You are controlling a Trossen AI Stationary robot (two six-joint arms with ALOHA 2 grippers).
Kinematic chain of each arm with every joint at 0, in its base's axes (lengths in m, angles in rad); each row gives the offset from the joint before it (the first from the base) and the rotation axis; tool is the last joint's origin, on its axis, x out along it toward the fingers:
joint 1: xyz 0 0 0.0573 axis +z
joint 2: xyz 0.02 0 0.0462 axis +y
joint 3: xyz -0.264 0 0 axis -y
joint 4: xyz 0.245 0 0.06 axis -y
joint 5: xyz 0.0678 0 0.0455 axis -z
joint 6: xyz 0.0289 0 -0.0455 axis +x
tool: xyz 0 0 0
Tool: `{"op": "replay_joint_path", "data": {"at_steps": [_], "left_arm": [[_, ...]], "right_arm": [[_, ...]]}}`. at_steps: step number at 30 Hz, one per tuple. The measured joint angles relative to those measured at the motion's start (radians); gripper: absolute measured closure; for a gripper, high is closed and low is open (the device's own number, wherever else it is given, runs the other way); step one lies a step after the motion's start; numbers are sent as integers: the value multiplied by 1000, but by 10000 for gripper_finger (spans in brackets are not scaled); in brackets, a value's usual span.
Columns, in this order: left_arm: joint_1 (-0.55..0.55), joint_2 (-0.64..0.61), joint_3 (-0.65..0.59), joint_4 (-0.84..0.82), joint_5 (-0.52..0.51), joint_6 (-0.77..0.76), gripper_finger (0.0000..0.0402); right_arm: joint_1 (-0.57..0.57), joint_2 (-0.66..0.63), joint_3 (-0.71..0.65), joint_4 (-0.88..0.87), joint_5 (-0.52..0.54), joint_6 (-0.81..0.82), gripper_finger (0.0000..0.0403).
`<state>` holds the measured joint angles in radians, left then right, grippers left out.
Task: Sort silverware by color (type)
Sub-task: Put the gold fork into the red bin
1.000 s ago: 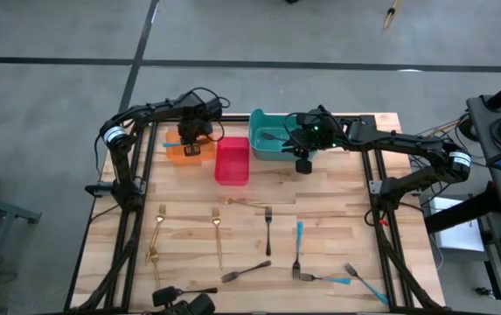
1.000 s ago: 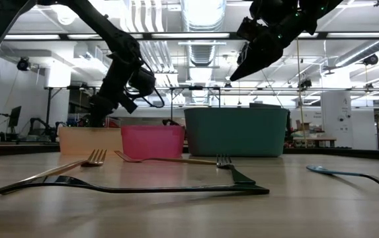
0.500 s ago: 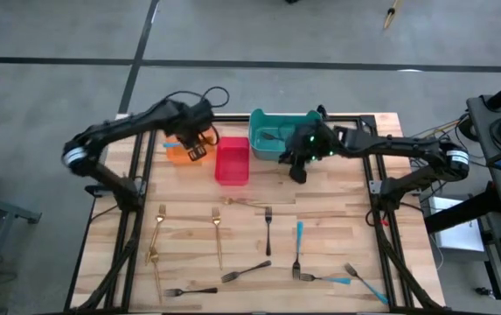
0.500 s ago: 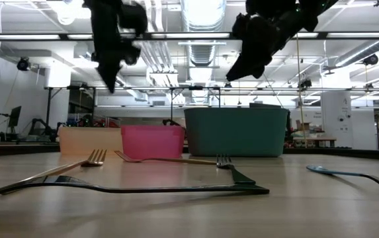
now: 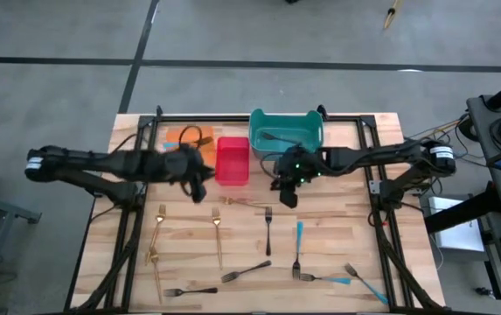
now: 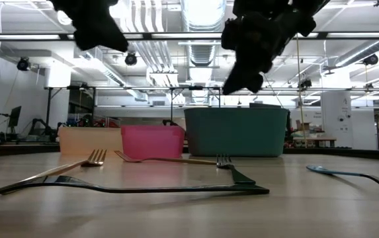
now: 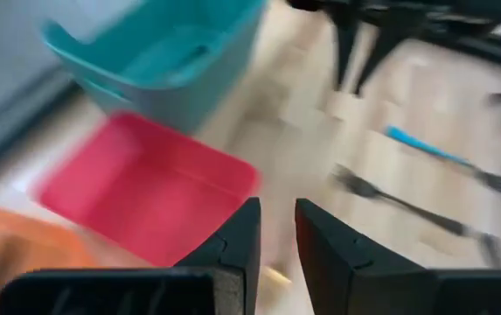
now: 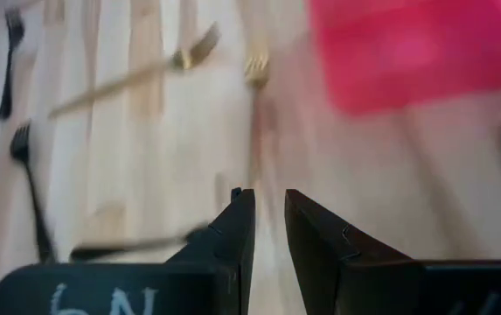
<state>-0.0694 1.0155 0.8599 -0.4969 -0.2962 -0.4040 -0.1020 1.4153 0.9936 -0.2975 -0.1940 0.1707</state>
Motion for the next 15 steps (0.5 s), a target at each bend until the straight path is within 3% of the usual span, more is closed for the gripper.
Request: {"op": "replay_joint_path", "data": {"at_steps": [7, 15], "left_arm": [[-230, -6, -30, -36, 33, -341, 346], [-455, 75, -26, -95, 73, -718, 346]], "right_arm": [[60, 7, 0, -139, -13, 40, 346], [71, 7, 0, -136, -11, 0, 346]]}}
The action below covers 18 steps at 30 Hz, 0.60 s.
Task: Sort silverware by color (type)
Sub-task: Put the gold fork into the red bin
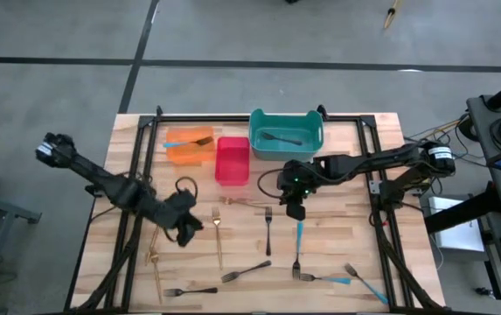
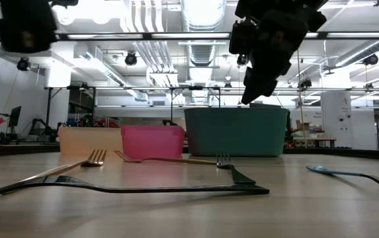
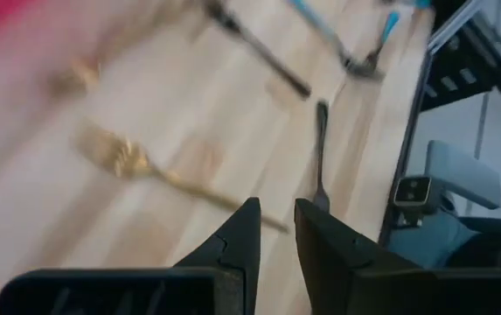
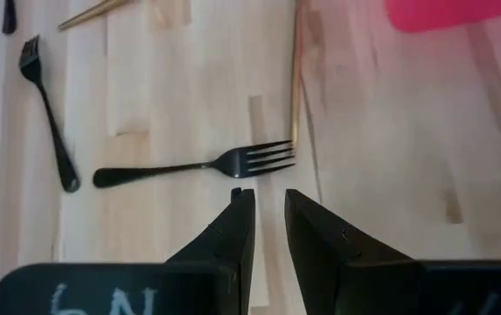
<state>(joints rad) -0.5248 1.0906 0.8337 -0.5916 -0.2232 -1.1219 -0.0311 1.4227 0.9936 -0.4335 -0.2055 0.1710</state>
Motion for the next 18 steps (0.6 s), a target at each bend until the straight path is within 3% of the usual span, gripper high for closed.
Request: {"op": "replay_joint_path", "data": {"at_steps": [7, 14, 18], "left_arm": [[-93, 112, 1, -13, 69, -222, 346], [-105, 204, 1, -28, 153, -308, 346], [-105, 227, 3, -127, 217, -371, 346]], "right_arm": [[0, 0, 0, 0, 0, -18, 346], [-2, 0, 0, 5, 20, -112, 346], [-2, 0, 0, 5, 43, -160, 346]]}}
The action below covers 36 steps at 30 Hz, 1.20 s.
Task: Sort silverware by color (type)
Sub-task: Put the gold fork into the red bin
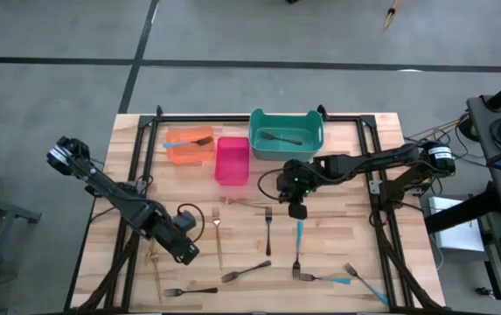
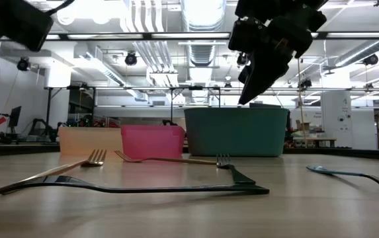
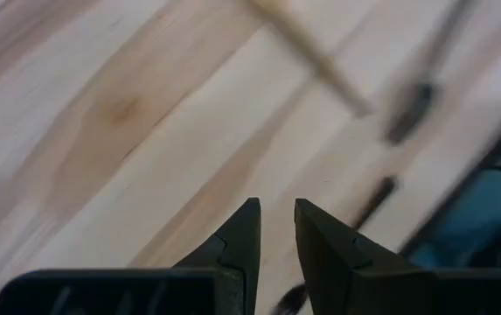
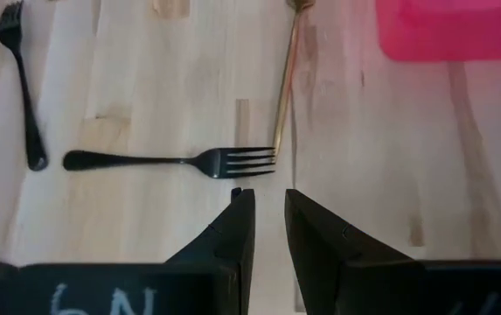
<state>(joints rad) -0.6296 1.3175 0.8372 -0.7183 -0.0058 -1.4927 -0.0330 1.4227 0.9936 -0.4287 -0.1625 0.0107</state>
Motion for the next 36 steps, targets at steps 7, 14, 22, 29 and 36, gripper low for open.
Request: {"op": "replay_joint_path", "data": {"at_steps": [7, 14, 22, 29, 36], "left_arm": [[1, -13, 0, -231, 32, -97, 346], [2, -15, 0, -375, 34, -148, 346], [3, -15, -30, -385, 35, -151, 346], [3, -15, -121, -357, 46, -164, 346], [3, -16, -163, -356, 52, -167, 346]], "right_arm": [[0, 0, 0, 2, 59, -37, 346], [0, 0, 0, 61, 60, -41, 346], [0, 0, 0, 120, 60, -52, 346], [0, 0, 0, 134, 60, -48, 346], [0, 0, 0, 136, 60, -48, 346]]}}
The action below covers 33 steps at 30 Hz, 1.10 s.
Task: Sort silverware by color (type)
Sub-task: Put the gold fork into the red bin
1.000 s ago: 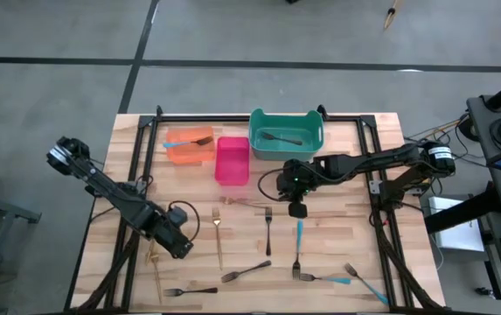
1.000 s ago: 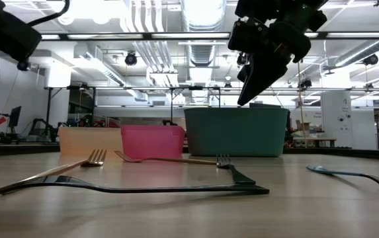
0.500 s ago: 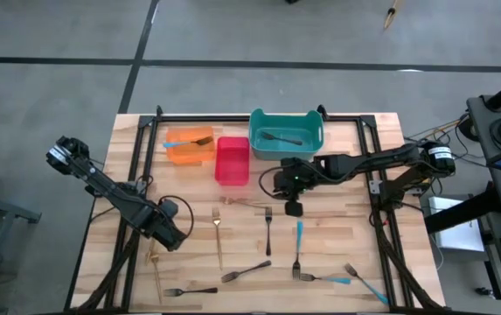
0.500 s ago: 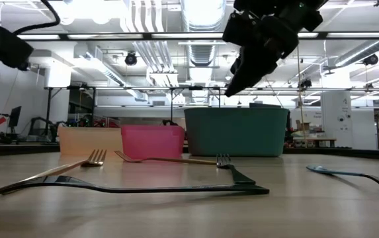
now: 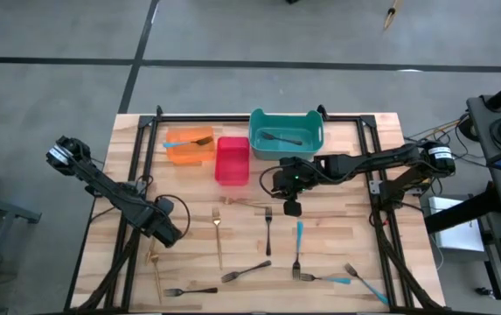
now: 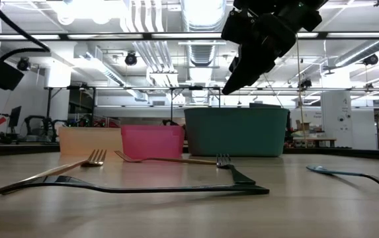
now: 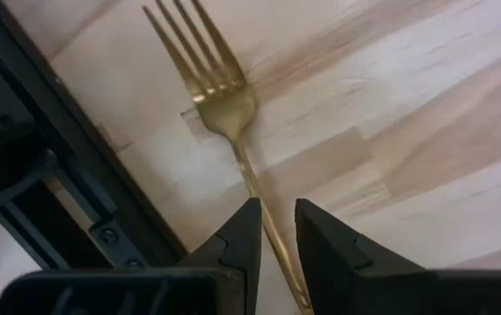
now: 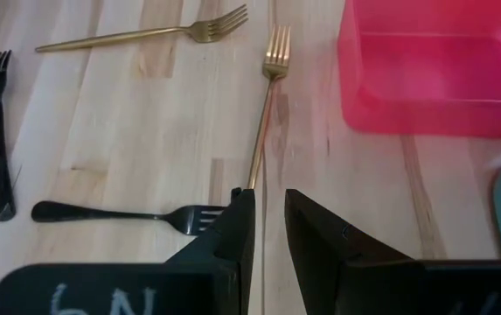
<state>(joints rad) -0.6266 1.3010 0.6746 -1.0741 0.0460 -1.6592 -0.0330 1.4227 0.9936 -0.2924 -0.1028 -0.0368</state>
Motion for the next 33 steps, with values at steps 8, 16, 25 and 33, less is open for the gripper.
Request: {"op": "replay_joint_path", "data": {"at_steps": [8, 16, 25, 33], "left_arm": [[0, 0, -49, 6, 0, -8, 346], [0, 0, -60, 15, -2, -11, 345], [0, 1, -62, 18, -16, -54, 331], [0, 4, -62, 19, -30, -66, 311]], "right_arm": [[0, 0, 0, 21, 0, 2, 346], [0, 0, 0, 21, 0, 2, 346], [0, 0, 0, 21, 0, 2, 346], [0, 0, 0, 21, 0, 12, 346]]}}
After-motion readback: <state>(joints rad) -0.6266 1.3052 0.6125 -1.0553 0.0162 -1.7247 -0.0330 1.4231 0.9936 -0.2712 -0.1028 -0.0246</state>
